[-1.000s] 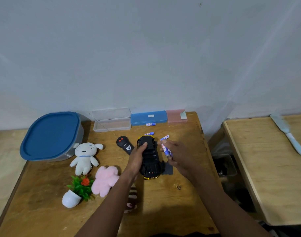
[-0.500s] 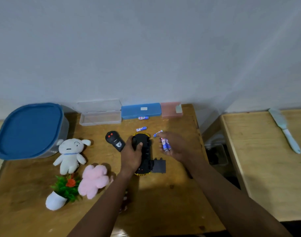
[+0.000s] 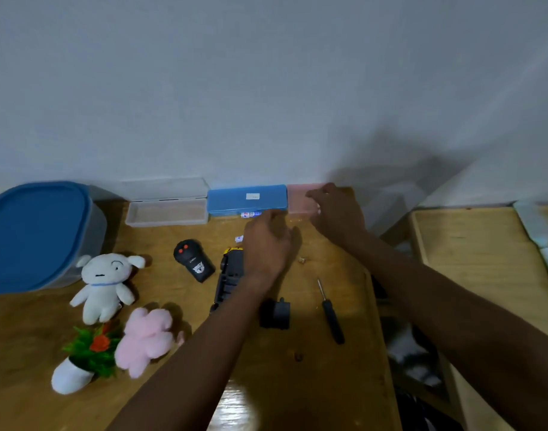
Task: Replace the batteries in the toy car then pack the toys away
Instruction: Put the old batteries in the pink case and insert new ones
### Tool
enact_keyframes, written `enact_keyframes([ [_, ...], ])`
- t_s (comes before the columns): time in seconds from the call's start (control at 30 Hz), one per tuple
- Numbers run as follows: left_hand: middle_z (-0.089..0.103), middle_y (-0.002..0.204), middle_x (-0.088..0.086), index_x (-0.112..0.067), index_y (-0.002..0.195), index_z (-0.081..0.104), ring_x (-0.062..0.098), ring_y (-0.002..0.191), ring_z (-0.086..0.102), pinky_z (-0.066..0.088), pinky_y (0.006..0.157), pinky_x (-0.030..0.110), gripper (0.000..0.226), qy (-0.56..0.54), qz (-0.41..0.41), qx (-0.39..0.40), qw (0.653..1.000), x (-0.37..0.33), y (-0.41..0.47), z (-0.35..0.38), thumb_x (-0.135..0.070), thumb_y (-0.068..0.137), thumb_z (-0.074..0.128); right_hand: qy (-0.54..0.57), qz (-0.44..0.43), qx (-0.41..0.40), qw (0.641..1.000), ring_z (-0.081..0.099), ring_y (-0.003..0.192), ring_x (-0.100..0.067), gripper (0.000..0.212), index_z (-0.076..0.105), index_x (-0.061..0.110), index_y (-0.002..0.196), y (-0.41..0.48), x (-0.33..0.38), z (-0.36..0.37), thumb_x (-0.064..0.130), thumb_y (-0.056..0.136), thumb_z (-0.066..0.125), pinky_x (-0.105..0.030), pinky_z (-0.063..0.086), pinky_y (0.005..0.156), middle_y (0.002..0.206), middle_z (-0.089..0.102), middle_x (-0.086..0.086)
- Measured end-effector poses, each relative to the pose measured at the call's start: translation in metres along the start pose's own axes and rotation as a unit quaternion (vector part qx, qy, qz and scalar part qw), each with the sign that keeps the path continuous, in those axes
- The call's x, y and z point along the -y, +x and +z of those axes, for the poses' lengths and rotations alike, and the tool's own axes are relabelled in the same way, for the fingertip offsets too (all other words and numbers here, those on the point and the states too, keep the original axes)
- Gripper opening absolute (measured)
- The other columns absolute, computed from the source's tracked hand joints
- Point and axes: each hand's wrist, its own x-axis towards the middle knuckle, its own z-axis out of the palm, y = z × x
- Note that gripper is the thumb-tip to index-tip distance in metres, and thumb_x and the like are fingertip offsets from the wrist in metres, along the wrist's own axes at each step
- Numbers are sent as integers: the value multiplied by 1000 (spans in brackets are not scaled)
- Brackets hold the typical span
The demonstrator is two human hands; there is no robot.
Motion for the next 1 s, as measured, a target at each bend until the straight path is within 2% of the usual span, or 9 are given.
enact_keyframes([
  [0.07, 72, 106, 9, -12, 111, 64, 29, 99, 66, 51, 81, 33, 27, 22, -34, 25, 999, -5, 20, 15, -21, 87, 68, -55, -53, 10, 997, 65, 98, -24, 40, 62, 24, 124, 8, -5, 0, 33, 86, 67, -36, 53, 81, 124, 62, -3],
  [0.17, 69, 94, 14, -11, 99, 52, 37, 89, 61, 41, 68, 36, 13, 58, -59, 33, 996, -4, 37, 33, -16, 89, 59, -117, -113, 16, 987, 65, 88, -23, 29, 65, 21, 111, 11, -7, 0, 30, 84, 66, -25, 35, 62, 110, 64, 0],
  [0.27, 68, 92, 16, -11, 99, 50, 38, 87, 60, 36, 66, 35, 13, 82, -55, 32, 995, -1, 43, 42, -16, 90, 57, -161, -125, 25, 979, 60, 62, -22, 12, 63, 22, 86, 13, -6, 2, 29, 79, 69, -23, 20, 51, 87, 61, 0],
  [0.33, 69, 89, 14, -12, 99, 51, 37, 84, 61, 38, 64, 36, 15, 88, -49, 24, 995, 3, 47, 47, -16, 88, 59, -167, -136, 56, 975, 60, 61, -24, 7, 61, 20, 86, 18, -7, 7, 26, 82, 61, -25, 23, 48, 89, 61, -1],
  [0.43, 71, 90, 12, -14, 101, 51, 36, 85, 64, 50, 68, 41, 21, 80, -46, 14, 996, 5, 52, 52, -17, 86, 65, -207, -152, 73, 964, 60, 60, -21, 10, 62, 17, 95, 20, -7, 7, 20, 89, 56, -24, 11, 44, 99, 66, -6],
  [0.57, 72, 91, 12, -14, 101, 51, 35, 86, 66, 53, 71, 45, 26, 75, -44, 5, 996, 9, 56, 52, -18, 85, 72, -223, -180, 109, 952, 64, 76, -25, 26, 59, 7, 117, 21, -1, 10, 10, 94, 47, -28, 38, 55, 113, 63, -16],
  [0.73, 73, 96, 13, -15, 101, 50, 32, 88, 66, 55, 72, 45, 28, 80, -20, 17, 996, 13, 57, 51, -15, 86, 74, -206, -166, 108, 958, 66, 81, -29, 31, 62, 5, 117, 18, -1, 12, 8, 89, 49, -32, 47, 62, 110, 66, -18],
  [0.93, 73, 90, 11, -18, 100, 50, 33, 83, 67, 56, 71, 46, 30, 78, -15, 37, 996, 19, 62, 50, -13, 83, 75, -82, -109, 85, 987, 65, 77, -25, 17, 72, 23, 87, 29, -4, -18, 29, 79, 59, -28, 50, 68, 79, 69, -2],
  [1.0, 75, 92, 11, -17, 101, 59, 33, 86, 68, 56, 72, 43, 23, 86, 2, 48, 995, 19, 62, 48, -11, 83, 73, -9, -75, 91, 993, 59, 67, -27, 18, 58, 27, 64, 36, -9, -28, 41, 72, 50, -30, 47, 66, 63, 57, 2],
])
